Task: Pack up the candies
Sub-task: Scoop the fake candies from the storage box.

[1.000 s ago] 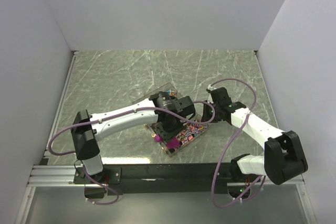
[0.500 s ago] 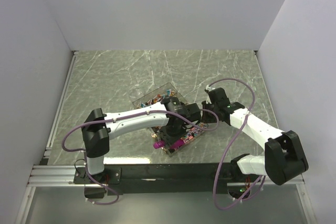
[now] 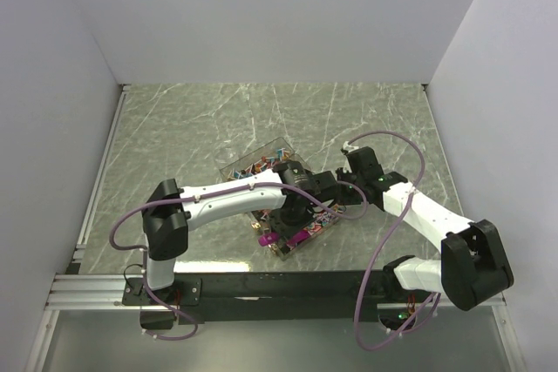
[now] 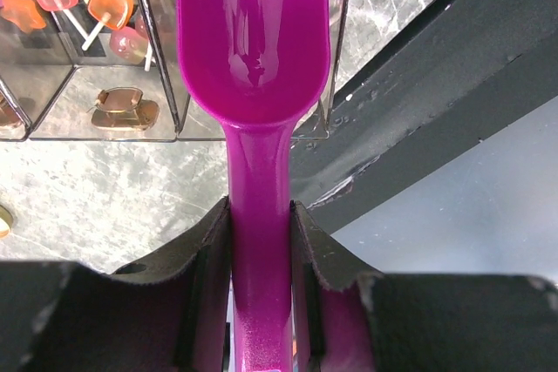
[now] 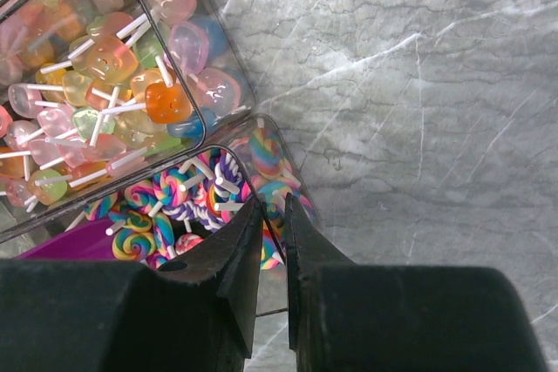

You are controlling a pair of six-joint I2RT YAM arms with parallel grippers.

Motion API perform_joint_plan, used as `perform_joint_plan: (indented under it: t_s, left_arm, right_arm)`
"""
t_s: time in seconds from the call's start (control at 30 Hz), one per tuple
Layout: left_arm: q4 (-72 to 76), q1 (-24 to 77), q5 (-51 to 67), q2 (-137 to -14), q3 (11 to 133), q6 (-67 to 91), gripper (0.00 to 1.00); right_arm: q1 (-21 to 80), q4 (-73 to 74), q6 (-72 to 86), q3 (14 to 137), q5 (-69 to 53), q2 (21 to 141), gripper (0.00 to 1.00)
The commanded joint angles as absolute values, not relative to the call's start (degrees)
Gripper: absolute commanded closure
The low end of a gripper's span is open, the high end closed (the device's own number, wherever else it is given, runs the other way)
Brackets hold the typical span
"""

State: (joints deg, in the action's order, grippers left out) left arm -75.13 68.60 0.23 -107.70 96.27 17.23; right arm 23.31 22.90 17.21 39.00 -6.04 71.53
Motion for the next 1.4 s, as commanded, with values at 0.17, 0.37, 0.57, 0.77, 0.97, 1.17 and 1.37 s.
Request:
perform_joint_plan:
  t_s: [0.17, 0.37, 0.57, 0.77, 0.97, 1.17, 1.37]
  left_arm:
    - [-57.31, 68.2, 1.14, -113.99, 102.12, 15.29, 0.99]
    - [-53.97, 68.2, 2.81, -114.17, 104.32, 14.24, 0.99]
    - [-60.1, 68.29, 2.99, -110.84, 102.14, 14.5, 0.99]
    - [-63.89, 68.2, 3.87, -104.78, 92.48, 16.26, 0.99]
    - [-67.67, 68.29, 1.67, -103.36, 90.96, 16.52, 0.99]
    - [-72.42, 68.2, 0.27, -104.5, 94.56, 16.79, 0.99]
    - [-75.94, 68.2, 0.18, -104.33, 96.33, 18.02, 0.99]
  right_arm:
    - [24.61, 17.58, 23.11, 36.83, -13.01, 71.1, 1.0]
    - [24.79, 16.87, 23.56, 36.56, -13.54, 71.63, 1.0]
    - [24.79, 19.68, 21.71, 36.91, -8.89, 70.67, 1.0]
    - [24.79, 21.01, 20.66, 37.53, -6.07, 70.66, 1.0]
    - [24.87, 21.36, 20.13, 37.97, -5.18, 71.28, 1.0]
    - [24.87, 21.8, 19.95, 38.41, -4.84, 70.4, 1.0]
    - [24.79, 21.97, 19.6, 38.41, -4.66, 70.66, 1.0]
